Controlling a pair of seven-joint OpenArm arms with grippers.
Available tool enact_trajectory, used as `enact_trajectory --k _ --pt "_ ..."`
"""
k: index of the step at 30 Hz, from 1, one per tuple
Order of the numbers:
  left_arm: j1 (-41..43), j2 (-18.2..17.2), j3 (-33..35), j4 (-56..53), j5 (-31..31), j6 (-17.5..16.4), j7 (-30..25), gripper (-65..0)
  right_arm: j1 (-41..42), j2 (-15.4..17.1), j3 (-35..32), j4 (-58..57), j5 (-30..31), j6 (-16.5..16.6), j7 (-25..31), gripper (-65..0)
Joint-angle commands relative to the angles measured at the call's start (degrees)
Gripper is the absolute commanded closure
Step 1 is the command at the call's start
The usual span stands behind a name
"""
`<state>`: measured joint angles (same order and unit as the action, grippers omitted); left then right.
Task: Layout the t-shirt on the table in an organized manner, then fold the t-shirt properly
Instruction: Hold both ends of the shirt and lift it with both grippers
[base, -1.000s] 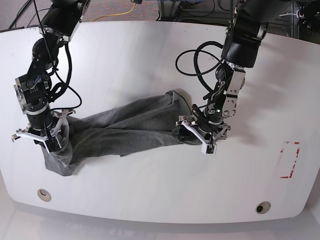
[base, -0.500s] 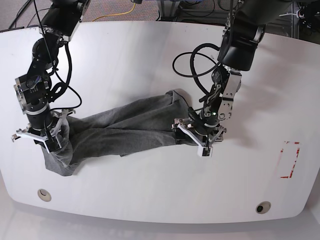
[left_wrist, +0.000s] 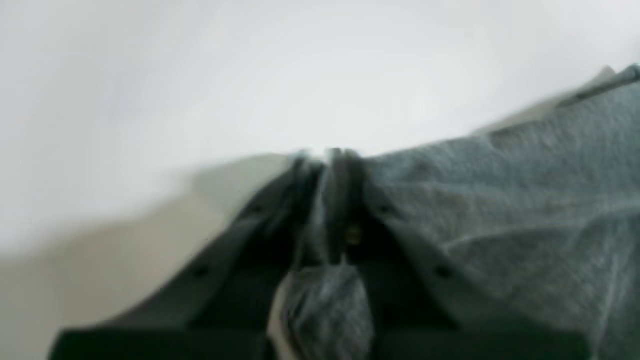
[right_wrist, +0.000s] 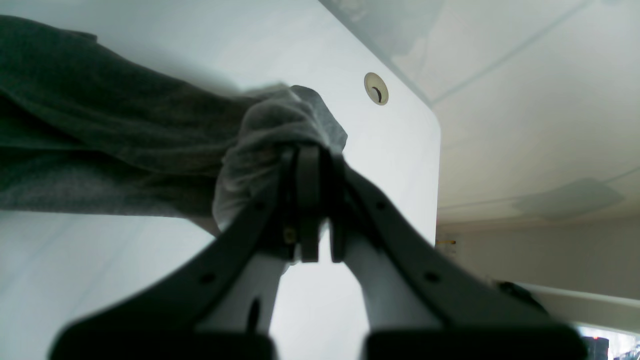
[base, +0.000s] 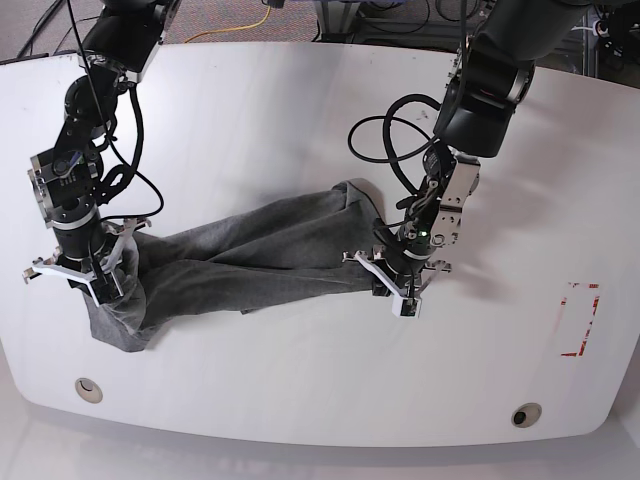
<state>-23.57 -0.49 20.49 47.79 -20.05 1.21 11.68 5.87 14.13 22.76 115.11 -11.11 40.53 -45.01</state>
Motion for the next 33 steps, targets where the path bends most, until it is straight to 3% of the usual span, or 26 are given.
enact_trajectory --k 1,15,17,23,33 --pt "-1.5 0.1 -0.2 0.3 0.1 0.2 0.9 -0.6 1.0 0.9 0.1 1.0 0.3 -0.5 1.3 0.0" --pt "0.1 -0.8 -0.4 9.1 0.1 0.2 1.2 0.0 1.0 0.9 0.0 1.0 0.3 -0.5 1.3 0.0" --pt "0.8 -2.0 -0.4 11.7 0.1 0.3 1.3 0.0 1.0 0.9 0.0 1.0 0.3 -0.5 1.3 0.0" --pt "1.1 -5.4 -0.1 20.6 0.2 4.7 1.3 0.0 1.0 0.9 0.0 1.2 0.3 -0.5 1.3 0.0" --pt "-0.2 -11.9 -0.1 33.2 0.2 5.2 1.3 0.0 5.2 0.9 0.1 1.0 0.3 -0.5 0.9 0.0"
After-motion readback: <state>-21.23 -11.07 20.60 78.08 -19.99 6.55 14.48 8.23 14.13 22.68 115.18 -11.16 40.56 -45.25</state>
